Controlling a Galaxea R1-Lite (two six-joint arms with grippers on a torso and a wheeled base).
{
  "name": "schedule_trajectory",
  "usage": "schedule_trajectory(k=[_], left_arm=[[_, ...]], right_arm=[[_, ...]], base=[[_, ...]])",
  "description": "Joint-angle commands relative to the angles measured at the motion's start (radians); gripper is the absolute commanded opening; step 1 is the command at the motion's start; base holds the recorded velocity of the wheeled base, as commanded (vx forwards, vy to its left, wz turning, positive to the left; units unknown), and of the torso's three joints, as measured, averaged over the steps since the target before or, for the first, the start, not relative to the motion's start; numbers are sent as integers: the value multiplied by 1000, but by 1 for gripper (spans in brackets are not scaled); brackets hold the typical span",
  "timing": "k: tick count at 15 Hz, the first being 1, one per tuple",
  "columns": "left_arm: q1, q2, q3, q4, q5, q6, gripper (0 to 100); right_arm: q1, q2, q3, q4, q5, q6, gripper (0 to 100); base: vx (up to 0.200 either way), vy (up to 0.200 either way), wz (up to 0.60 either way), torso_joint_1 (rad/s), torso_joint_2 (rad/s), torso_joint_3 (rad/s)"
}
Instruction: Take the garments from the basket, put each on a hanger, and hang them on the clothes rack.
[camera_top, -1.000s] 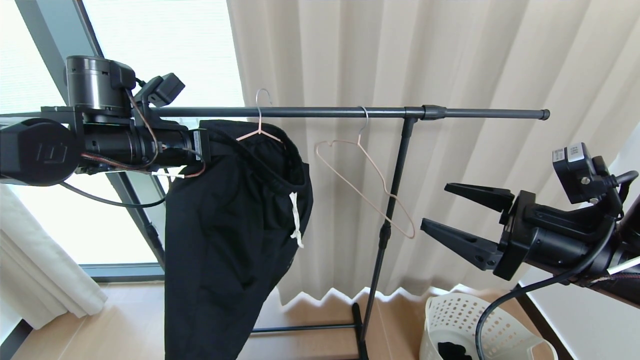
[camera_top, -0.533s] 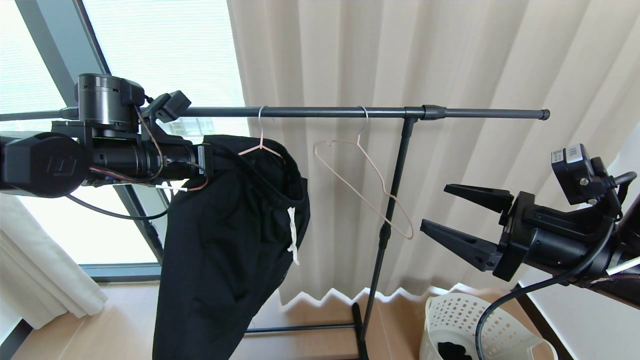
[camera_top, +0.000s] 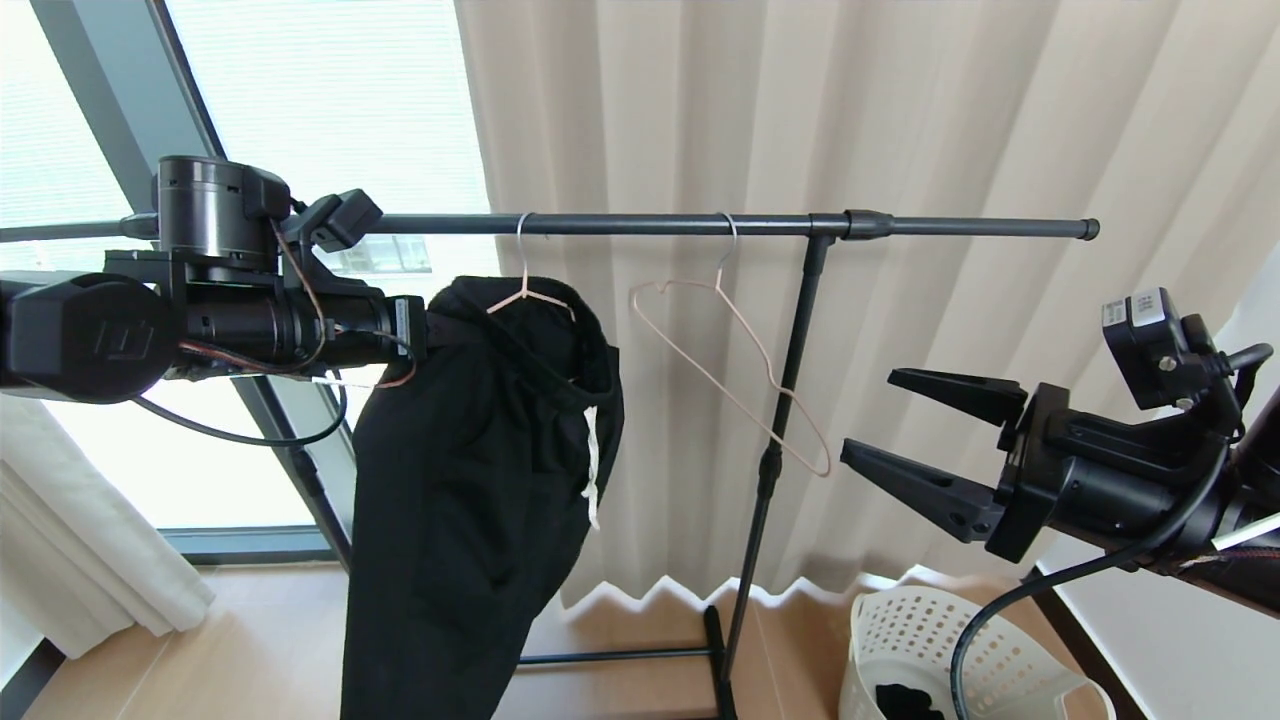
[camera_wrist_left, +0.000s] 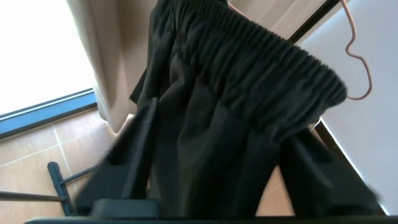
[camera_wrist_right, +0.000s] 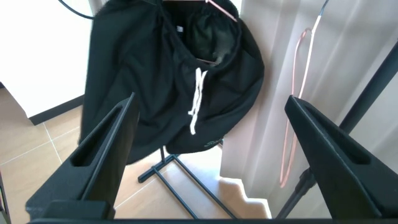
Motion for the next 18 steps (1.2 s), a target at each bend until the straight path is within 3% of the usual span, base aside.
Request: schedule_trajectory(k=[1, 5, 8, 15, 17, 18], left_arm=[[0, -7, 4, 2, 1, -1, 100], [3, -16, 6, 7, 1, 2, 100], [6, -25, 36, 33, 1, 63, 100], [9, -177, 173, 36, 1, 101, 100], [11, -254, 243, 33, 1, 103, 100], [11, -278, 262, 35, 1, 106, 100]], right_arm=[[0, 2, -1, 0, 1, 0, 100], [0, 2, -2, 0, 1, 0, 100], [-1, 1, -2, 0, 1, 0, 100], [-1, 1, -4, 1, -11, 0, 100], [5, 17, -33, 17, -159, 3, 100], [8, 10, -45, 49, -192, 3, 100]], base=[[0, 0, 0, 0, 0, 0], [0, 0, 0, 0, 0, 0], [0, 0, 0, 0, 0, 0], [0, 0, 0, 0, 0, 0], [0, 0, 0, 0, 0, 0], [0, 0, 0, 0, 0, 0]])
